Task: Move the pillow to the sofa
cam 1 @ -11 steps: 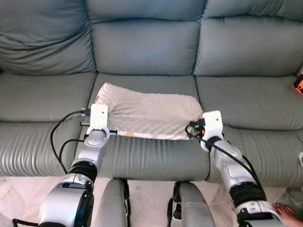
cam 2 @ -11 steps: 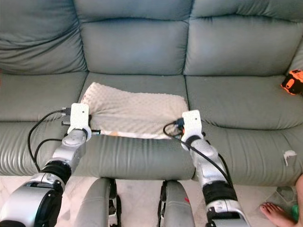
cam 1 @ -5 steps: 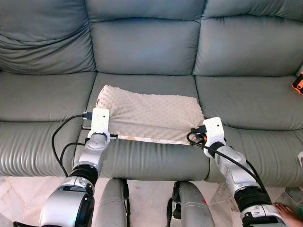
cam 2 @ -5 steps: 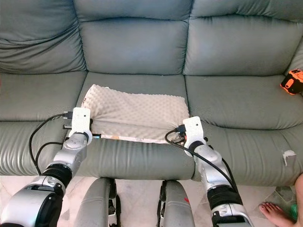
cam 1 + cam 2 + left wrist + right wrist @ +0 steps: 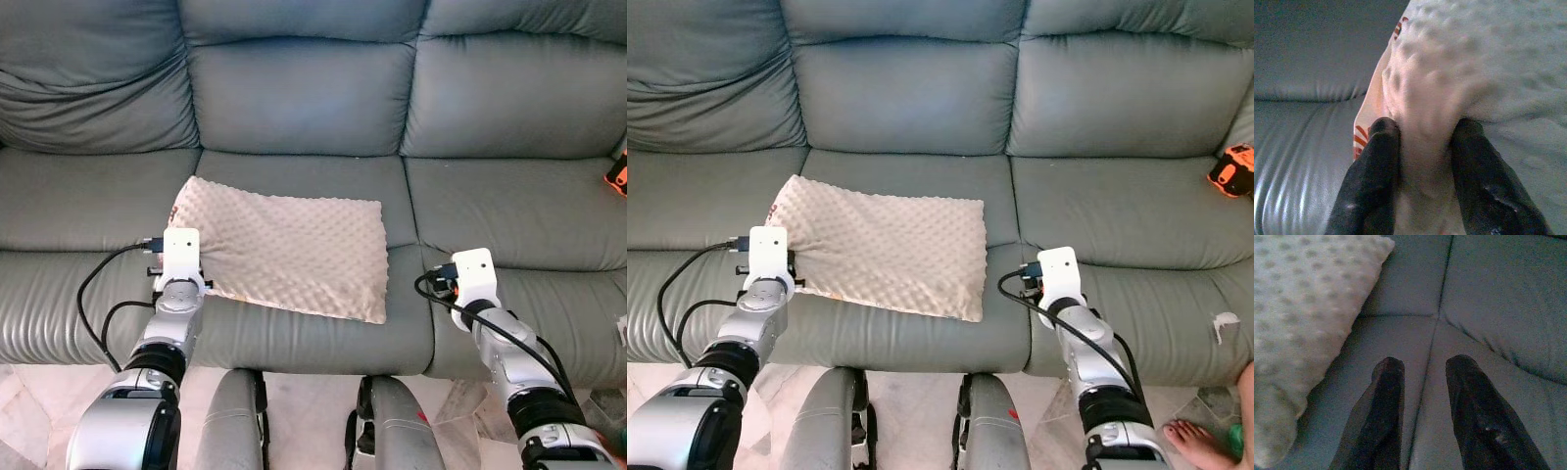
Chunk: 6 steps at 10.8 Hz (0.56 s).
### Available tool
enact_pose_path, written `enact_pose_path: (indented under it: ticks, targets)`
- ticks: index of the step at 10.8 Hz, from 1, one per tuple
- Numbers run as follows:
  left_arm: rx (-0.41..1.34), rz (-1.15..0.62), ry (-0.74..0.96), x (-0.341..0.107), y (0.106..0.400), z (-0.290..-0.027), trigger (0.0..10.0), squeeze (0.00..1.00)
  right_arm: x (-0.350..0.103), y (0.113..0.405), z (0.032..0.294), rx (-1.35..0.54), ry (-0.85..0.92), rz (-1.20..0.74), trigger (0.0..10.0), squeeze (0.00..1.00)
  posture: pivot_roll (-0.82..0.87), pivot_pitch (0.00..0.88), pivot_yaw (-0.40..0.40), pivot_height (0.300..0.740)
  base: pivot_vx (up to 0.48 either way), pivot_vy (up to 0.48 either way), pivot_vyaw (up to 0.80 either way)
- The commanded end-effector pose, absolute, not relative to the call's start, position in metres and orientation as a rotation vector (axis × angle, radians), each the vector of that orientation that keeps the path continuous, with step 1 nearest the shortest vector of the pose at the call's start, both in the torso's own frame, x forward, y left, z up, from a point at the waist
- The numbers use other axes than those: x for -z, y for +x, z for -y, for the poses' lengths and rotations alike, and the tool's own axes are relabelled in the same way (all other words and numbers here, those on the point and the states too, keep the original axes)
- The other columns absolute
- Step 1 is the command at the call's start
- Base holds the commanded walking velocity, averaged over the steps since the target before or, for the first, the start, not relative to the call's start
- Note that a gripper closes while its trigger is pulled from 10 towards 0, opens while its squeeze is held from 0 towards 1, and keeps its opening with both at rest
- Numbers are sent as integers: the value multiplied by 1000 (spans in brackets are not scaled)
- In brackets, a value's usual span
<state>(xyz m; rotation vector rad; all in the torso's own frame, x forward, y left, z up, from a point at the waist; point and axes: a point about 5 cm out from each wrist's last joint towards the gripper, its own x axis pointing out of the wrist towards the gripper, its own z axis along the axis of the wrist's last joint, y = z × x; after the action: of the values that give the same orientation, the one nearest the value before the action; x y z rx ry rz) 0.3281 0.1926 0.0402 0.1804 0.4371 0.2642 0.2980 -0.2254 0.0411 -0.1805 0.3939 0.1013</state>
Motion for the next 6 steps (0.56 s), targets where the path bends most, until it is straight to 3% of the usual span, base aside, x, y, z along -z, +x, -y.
enact_pose_path:
  ticks: [1,5,6]
  targets:
    - [-261,-456,170,-35,324,-192,10000,1000,-40,297,229,-81,-188,-395,10000,1000,-30,181,10,657,0,0,0]
    - [-163,-488,142,-29,319,-177,10000,1000,-72,316,218,-40,-205,-206,10000,1000,-22,176,8,657,0,0,0]
    - [-151,-411,139,-39,322,-171,10000,1000,-78,320,212,-47,-181,-167,10000,1000,-17,173,9,657,0,0,0]
